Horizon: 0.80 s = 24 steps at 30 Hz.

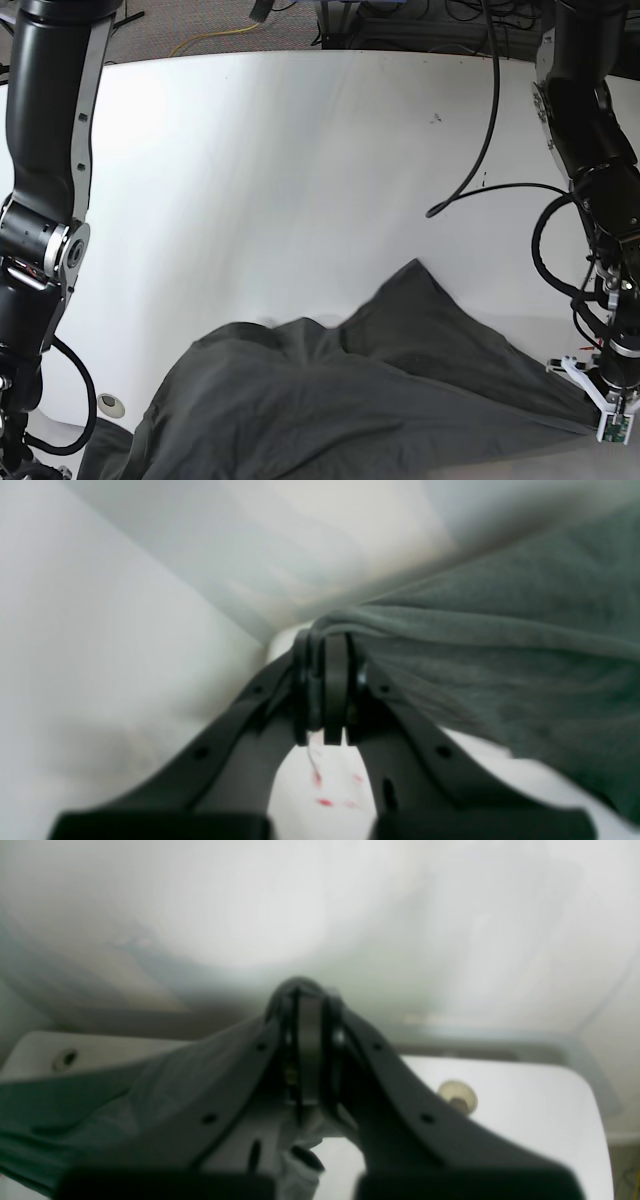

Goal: Fold the T-shirt properly
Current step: 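Lay the shirt down and drag it flat, grippers spreading apart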

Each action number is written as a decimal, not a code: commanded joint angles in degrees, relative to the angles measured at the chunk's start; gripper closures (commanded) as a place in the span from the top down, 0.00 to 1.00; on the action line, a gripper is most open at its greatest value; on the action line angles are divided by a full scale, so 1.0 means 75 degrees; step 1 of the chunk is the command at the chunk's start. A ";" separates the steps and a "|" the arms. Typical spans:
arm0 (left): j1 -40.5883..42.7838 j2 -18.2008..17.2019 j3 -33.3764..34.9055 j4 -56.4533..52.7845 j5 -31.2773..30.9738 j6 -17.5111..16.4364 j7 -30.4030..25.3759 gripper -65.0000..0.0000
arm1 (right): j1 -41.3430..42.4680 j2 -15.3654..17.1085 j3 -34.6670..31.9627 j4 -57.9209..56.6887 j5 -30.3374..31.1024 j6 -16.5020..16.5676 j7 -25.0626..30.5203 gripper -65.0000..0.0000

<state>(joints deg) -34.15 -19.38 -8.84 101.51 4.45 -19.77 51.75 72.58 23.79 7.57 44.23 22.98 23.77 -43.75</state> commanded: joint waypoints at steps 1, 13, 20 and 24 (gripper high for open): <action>-0.0481 -0.0329 -0.0023 0.0126 0.0034 0.0063 -0.0107 0.00 | 0.0297 0.0092 0.0028 0.0145 0.0165 0.0001 0.0224 0.00; 0.0117 -0.0786 -0.0398 0.0595 0.0034 0.0028 -0.0107 0.00 | -0.0387 0.0432 0.0098 0.0509 0.0177 0.0119 -0.0174 0.00; 0.1582 -0.0763 -0.0843 0.0935 -0.0001 0.0028 -0.0130 0.00 | -0.2286 0.0385 0.1059 0.2033 0.0177 0.0259 -0.0772 0.00; 0.2332 -0.0740 -0.1019 0.0935 -0.0013 0.0016 -0.0294 0.00 | -0.3353 0.0374 0.1329 0.2713 0.0188 0.0259 -0.0925 0.00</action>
<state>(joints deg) -16.60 -24.14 -15.88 107.50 4.08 -20.21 51.83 46.44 25.45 16.34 61.12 23.44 25.61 -52.64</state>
